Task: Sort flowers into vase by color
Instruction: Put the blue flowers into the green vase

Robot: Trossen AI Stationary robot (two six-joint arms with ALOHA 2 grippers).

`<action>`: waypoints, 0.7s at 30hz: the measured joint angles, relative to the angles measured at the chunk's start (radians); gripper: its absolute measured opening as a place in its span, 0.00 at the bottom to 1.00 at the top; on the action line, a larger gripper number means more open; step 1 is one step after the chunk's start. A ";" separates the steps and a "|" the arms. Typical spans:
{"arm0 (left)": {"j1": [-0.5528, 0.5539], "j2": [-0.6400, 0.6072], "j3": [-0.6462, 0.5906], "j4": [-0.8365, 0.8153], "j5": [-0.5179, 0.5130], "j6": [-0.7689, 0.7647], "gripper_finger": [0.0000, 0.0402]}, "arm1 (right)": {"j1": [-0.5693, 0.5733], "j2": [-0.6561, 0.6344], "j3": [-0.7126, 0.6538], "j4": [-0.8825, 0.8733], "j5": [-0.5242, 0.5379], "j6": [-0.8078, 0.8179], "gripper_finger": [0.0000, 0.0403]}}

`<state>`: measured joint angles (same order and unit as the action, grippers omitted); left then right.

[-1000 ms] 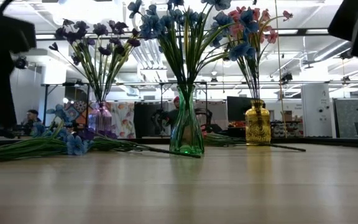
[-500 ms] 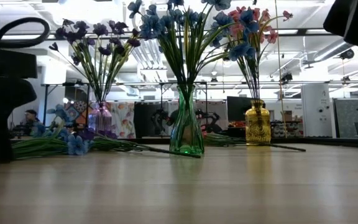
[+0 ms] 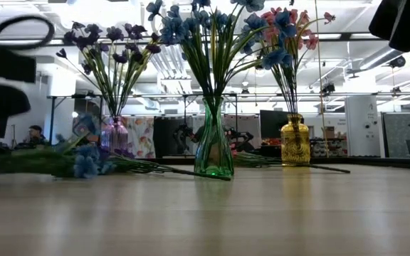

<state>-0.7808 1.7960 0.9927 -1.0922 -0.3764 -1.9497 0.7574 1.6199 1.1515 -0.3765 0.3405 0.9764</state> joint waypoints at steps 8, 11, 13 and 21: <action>-0.039 -0.097 0.129 -0.204 -0.024 0.066 0.00 | 0.000 0.000 0.000 0.001 0.031 -0.028 0.55; -0.074 -0.148 0.198 -0.242 -0.090 0.098 0.00 | 0.002 0.000 0.000 0.002 0.100 -0.054 0.55; -0.105 -0.178 0.247 -0.246 -0.143 0.135 0.00 | 0.002 0.000 0.000 0.003 0.125 -0.079 0.55; -0.242 -0.249 0.475 -0.253 -0.475 0.348 0.00 | -0.003 0.000 0.000 0.132 0.167 -0.247 0.55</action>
<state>-1.0228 1.5465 1.4680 -1.3447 -0.8514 -1.6020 0.7547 1.6199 1.1515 -0.2449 0.5071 0.7291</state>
